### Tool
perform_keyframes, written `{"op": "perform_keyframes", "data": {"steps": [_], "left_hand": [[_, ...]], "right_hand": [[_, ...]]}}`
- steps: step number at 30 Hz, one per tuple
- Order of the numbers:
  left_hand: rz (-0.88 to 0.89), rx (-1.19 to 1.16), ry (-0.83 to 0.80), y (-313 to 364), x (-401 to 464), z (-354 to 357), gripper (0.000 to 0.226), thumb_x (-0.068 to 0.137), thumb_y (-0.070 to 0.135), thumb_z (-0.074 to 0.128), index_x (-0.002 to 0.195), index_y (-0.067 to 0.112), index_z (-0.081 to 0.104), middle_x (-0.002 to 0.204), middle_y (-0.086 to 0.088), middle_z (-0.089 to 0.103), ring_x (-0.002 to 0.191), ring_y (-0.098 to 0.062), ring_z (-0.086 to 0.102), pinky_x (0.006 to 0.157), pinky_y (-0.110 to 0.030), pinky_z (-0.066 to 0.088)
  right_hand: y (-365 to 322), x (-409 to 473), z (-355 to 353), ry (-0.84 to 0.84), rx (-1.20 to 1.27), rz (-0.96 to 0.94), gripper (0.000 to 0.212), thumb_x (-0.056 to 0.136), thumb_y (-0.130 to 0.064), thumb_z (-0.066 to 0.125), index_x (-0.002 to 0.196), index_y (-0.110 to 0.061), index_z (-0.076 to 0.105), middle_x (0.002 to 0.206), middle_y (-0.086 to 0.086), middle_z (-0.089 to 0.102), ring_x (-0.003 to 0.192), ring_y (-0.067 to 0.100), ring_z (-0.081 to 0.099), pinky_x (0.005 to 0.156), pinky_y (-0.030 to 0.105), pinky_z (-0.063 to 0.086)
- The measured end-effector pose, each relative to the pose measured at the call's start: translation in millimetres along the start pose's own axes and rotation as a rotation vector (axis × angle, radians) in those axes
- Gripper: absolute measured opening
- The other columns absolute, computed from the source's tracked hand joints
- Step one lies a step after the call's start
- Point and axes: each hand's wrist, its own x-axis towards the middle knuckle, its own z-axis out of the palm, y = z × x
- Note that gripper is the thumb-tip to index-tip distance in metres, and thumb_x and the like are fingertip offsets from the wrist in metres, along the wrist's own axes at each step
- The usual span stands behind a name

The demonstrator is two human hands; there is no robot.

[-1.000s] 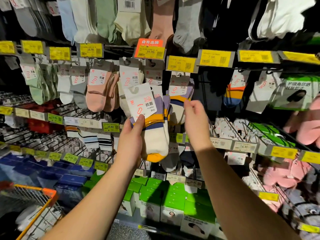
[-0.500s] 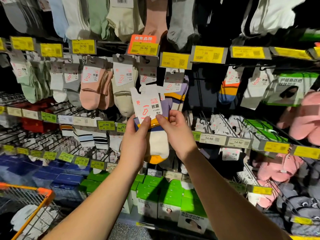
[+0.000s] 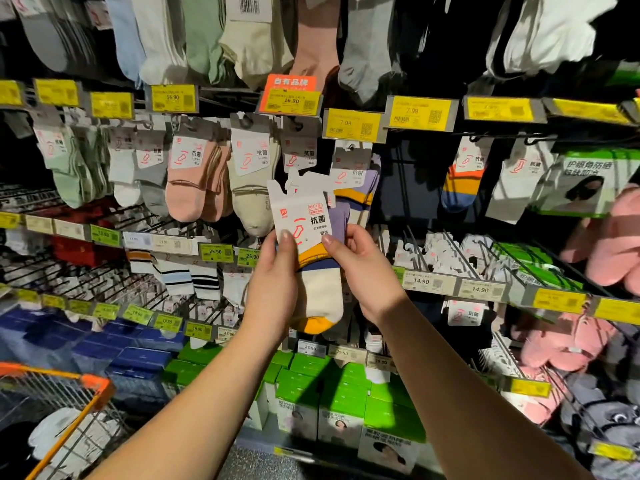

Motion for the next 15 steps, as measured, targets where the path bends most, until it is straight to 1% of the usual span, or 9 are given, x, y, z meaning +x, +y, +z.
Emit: {"op": "perform_keyframes", "data": {"steps": [2, 3, 5, 7, 9, 10, 12, 13, 15], "left_hand": [[-0.112, -0.133, 0.014, -4, 4, 1, 0.054, 0.079, 0.080, 0.043, 0.107, 0.044, 0.072, 0.114, 0.010, 0.074, 0.113, -0.017, 0.066, 0.104, -0.046, 0.047], [-0.132, -0.170, 0.027, -6, 7, 2, 0.054, 0.080, 0.078, 0.043, 0.106, 0.042, 0.073, 0.113, 0.008, 0.075, 0.107, -0.016, 0.069, 0.100, -0.045, 0.050], [-0.075, -0.151, 0.031, 0, 4, 5, 0.039, 0.100, 0.052, 0.041, 0.112, 0.030, 0.070, 0.103, 0.012, 0.076, 0.088, -0.006, 0.069, 0.080, -0.032, 0.051], [-0.010, -0.120, 0.008, 2, 4, 5, 0.029, 0.108, 0.026, 0.037, 0.117, 0.018, 0.064, 0.088, 0.021, 0.074, 0.077, 0.008, 0.066, 0.072, -0.020, 0.047], [0.015, -0.093, -0.008, -2, 5, 4, 0.024, 0.107, 0.020, 0.042, 0.119, 0.015, 0.061, 0.084, 0.019, 0.073, 0.075, 0.012, 0.066, 0.067, -0.010, 0.047], [0.009, -0.109, 0.005, -3, 7, 2, 0.021, 0.104, 0.021, 0.048, 0.120, 0.018, 0.061, 0.090, 0.014, 0.075, 0.080, 0.006, 0.069, 0.071, -0.015, 0.050], [-0.018, -0.146, 0.002, -5, 6, 2, 0.019, 0.099, 0.025, 0.058, 0.118, 0.028, 0.061, 0.102, 0.003, 0.077, 0.094, -0.014, 0.074, 0.083, -0.034, 0.056], [-0.022, -0.166, 0.015, -7, 6, 1, 0.017, 0.098, 0.027, 0.059, 0.114, 0.033, 0.062, 0.102, 0.002, 0.077, 0.092, -0.018, 0.074, 0.082, -0.040, 0.056], [-0.019, -0.197, 0.070, -8, 7, 0, 0.012, 0.099, 0.030, 0.056, 0.108, 0.036, 0.063, 0.094, 0.005, 0.075, 0.078, -0.011, 0.072, 0.071, -0.037, 0.054]], "right_hand": [[3, 1, 0, 0.014, 0.006, 0.000, 0.024, 0.099, -0.021, 0.062, 0.121, -0.014, 0.059, 0.118, 0.004, 0.072, 0.114, 0.018, 0.066, 0.108, 0.046, 0.046], [5, 2, 0, 0.020, 0.010, 0.002, 0.022, 0.099, -0.019, 0.061, 0.121, -0.014, 0.058, 0.117, 0.004, 0.072, 0.114, 0.018, 0.066, 0.108, 0.045, 0.047], [7, 1, 0, 0.023, 0.038, -0.005, 0.019, 0.099, -0.013, 0.060, 0.116, -0.020, 0.056, 0.116, 0.004, 0.072, 0.113, 0.018, 0.066, 0.106, 0.040, 0.049], [7, 0, 0, 0.031, 0.049, -0.022, 0.025, 0.098, -0.006, 0.059, 0.111, -0.027, 0.052, 0.113, 0.001, 0.072, 0.111, 0.018, 0.067, 0.100, 0.034, 0.052], [7, 0, -1, 0.020, 0.046, -0.023, 0.027, 0.098, -0.005, 0.060, 0.111, -0.028, 0.053, 0.113, -0.001, 0.072, 0.110, 0.016, 0.068, 0.098, 0.034, 0.052], [7, -1, -1, 0.007, 0.045, -0.016, 0.026, 0.098, -0.006, 0.061, 0.112, -0.027, 0.055, 0.114, -0.002, 0.072, 0.109, 0.015, 0.068, 0.099, 0.036, 0.052], [7, 0, -3, -0.004, 0.039, 0.010, 0.021, 0.099, -0.010, 0.060, 0.114, -0.025, 0.060, 0.116, -0.002, 0.073, 0.110, 0.017, 0.069, 0.101, 0.042, 0.052], [7, 0, -5, 0.000, 0.044, 0.021, 0.019, 0.100, -0.013, 0.059, 0.116, -0.023, 0.061, 0.117, 0.000, 0.073, 0.110, 0.018, 0.069, 0.103, 0.045, 0.051], [5, 2, -9, 0.012, 0.076, 0.034, 0.021, 0.102, -0.016, 0.055, 0.123, -0.018, 0.061, 0.121, 0.003, 0.072, 0.115, 0.021, 0.067, 0.106, 0.050, 0.048]]}}
